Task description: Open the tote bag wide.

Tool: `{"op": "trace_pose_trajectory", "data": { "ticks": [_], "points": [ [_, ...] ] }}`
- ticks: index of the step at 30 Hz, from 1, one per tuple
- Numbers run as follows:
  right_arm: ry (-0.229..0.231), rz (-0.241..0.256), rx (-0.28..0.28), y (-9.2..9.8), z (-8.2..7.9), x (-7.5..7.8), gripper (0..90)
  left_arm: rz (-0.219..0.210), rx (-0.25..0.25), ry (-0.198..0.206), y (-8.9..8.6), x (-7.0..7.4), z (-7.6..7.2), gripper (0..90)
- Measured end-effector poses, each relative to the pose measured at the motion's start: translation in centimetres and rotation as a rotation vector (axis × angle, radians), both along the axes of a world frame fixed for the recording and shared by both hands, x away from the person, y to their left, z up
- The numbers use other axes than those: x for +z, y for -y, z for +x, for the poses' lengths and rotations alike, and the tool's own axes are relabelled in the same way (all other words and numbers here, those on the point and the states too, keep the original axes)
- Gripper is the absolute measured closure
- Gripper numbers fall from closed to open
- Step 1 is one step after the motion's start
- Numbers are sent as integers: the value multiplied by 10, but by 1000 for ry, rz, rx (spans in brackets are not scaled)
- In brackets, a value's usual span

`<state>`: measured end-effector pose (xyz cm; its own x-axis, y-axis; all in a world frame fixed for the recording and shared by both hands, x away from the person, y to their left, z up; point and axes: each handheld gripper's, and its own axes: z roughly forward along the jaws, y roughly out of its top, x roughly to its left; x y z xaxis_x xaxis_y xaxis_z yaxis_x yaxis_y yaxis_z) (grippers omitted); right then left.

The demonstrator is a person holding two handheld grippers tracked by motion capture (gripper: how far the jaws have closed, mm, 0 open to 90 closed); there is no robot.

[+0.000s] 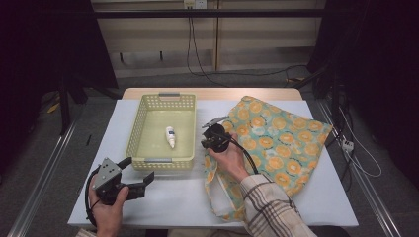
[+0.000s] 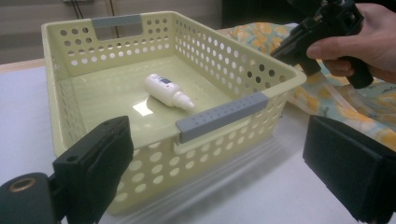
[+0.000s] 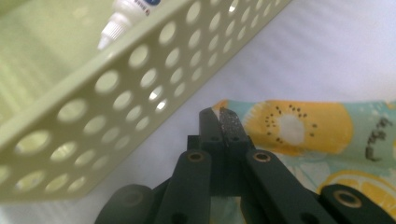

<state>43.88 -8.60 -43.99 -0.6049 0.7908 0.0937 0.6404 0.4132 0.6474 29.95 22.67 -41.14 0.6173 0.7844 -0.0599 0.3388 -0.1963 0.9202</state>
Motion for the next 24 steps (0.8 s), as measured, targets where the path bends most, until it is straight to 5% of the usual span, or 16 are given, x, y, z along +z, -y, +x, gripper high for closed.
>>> {"op": "trace_pose_trajectory", "data": {
  "ticks": [4,9,12,24],
  "points": [
    [-13,17,11,-2,9,-2,877,-1,0,0,0,0,0,79],
    [-18,32,28,1,5,5,536,0,2,-2,-1,0,0,79],
    [-19,32,35,9,-3,15,422,-1,4,-1,-1,0,-1,79],
    [22,23,5,86,-51,41,271,11,4,-8,0,-1,-1,79]
  ]
}}
